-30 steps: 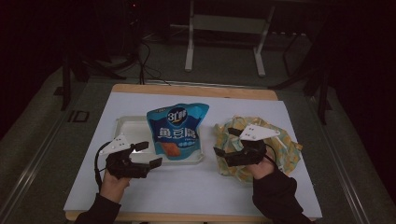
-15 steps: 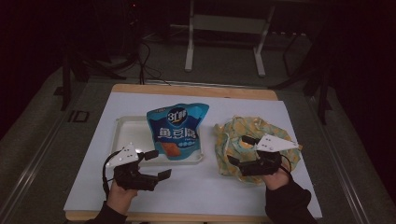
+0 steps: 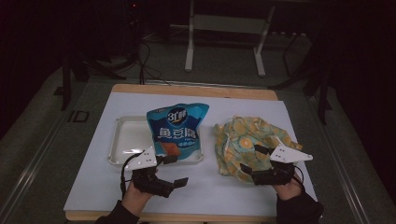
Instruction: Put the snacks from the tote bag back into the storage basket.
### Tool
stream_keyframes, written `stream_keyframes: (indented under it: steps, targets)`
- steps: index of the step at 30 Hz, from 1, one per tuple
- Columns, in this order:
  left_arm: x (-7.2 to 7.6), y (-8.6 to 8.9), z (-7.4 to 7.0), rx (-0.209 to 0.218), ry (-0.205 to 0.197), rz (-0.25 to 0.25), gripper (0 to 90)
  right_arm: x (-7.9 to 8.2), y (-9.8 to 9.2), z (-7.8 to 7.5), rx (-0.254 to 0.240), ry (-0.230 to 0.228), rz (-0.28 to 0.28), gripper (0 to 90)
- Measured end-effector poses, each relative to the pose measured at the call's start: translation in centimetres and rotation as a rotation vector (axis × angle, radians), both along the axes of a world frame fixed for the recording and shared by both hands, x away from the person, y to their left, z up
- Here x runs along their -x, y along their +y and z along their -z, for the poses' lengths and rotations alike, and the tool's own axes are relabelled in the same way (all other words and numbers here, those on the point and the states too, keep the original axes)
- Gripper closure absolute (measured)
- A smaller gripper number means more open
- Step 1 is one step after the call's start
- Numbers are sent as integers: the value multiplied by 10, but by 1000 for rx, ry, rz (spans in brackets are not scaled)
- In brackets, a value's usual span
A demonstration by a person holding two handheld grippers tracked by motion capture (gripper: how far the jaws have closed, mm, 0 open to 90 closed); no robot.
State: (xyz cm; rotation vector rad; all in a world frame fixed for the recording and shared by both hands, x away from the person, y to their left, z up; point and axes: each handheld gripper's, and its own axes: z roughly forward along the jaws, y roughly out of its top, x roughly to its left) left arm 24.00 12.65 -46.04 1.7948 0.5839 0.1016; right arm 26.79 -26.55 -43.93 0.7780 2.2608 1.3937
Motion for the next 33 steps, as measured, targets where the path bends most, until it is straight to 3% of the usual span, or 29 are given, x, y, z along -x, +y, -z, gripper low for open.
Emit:
stream_keyframes:
  steps: [5,9,16,33]
  targets:
    - [-7,-11,7,-15,14,35,129,5,-7,5,-5,-6,17,140]
    - [-10,-20,11,-45,5,56,129,8,-15,8,-17,-14,51,140]
    - [-15,-33,21,-60,6,105,128,13,-26,16,-18,-35,103,139]
    - [-10,-35,32,-83,-21,136,129,22,-44,27,-40,-60,192,141]
